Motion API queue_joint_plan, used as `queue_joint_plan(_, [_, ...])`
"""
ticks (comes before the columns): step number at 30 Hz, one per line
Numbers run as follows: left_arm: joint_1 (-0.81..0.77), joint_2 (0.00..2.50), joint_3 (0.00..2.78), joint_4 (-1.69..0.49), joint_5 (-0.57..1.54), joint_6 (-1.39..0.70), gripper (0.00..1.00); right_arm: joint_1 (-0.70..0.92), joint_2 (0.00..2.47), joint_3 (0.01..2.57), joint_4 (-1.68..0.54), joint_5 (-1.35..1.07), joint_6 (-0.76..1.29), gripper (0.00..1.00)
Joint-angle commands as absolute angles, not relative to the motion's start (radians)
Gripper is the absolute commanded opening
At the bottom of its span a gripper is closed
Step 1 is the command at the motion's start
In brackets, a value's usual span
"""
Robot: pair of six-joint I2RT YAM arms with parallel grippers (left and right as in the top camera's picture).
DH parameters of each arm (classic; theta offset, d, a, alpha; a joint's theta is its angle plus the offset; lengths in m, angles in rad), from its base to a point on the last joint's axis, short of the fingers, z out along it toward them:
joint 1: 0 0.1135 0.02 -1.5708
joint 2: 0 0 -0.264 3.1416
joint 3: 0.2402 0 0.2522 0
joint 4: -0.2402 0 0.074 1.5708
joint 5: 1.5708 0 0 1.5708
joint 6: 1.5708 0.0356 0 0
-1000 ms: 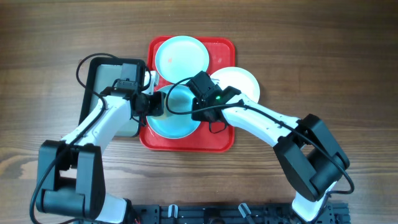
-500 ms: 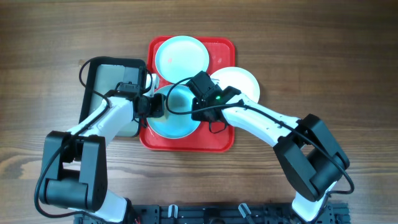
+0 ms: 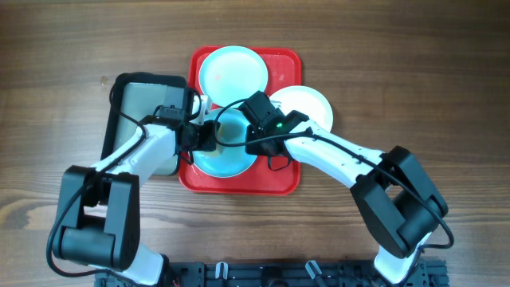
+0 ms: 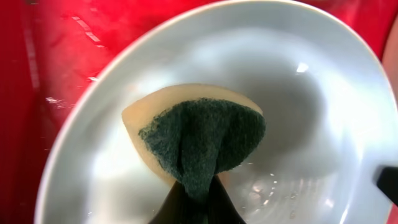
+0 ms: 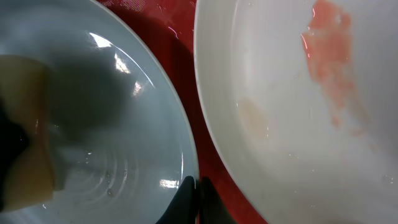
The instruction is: Clean dirty plates on tray and stack at the side
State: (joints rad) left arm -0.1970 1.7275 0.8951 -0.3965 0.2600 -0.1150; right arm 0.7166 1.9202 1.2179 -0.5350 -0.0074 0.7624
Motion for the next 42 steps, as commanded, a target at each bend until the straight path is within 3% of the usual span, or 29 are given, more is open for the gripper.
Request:
queue_joint_plan(1, [-0.230, 1.753, 0.883, -0.392, 0.302, -0.125, 0.04, 0.720, 1.908, 1.224, -0.528, -0.027, 0.759, 0.04])
queue_joint_plan(16, [-0.277, 1.752, 0.884, -0.418, 0.408, -0.125, 0.04, 0.720, 1.908, 1.224, -0.529, -0.027, 0.758, 0.05])
queue_joint_plan(27, [-0.166, 1.586, 0.950, -0.419, 0.496, -0.124, 0.04, 0.720, 1.908, 1.224, -0.529, -0.027, 0.736, 0.04])
queue_joint_plan(31, [-0.097, 1.526, 0.950, -0.430, 0.400, -0.123, 0.04, 0.720, 1.908, 1.224, -0.528, -0.027, 0.737, 0.04])
queue_joint_plan(38, [0.014, 1.527, 0.950, -0.433, 0.028, -0.113, 0.04, 0.720, 1.908, 1.224, -0.529, -0.027, 0.736, 0.04])
queue_joint_plan(42, [0.064, 1.564, 0.950, -0.421, -0.020, -0.112, 0.04, 0.720, 1.908, 1.224, -0.529, -0.028, 0.736, 0.04])
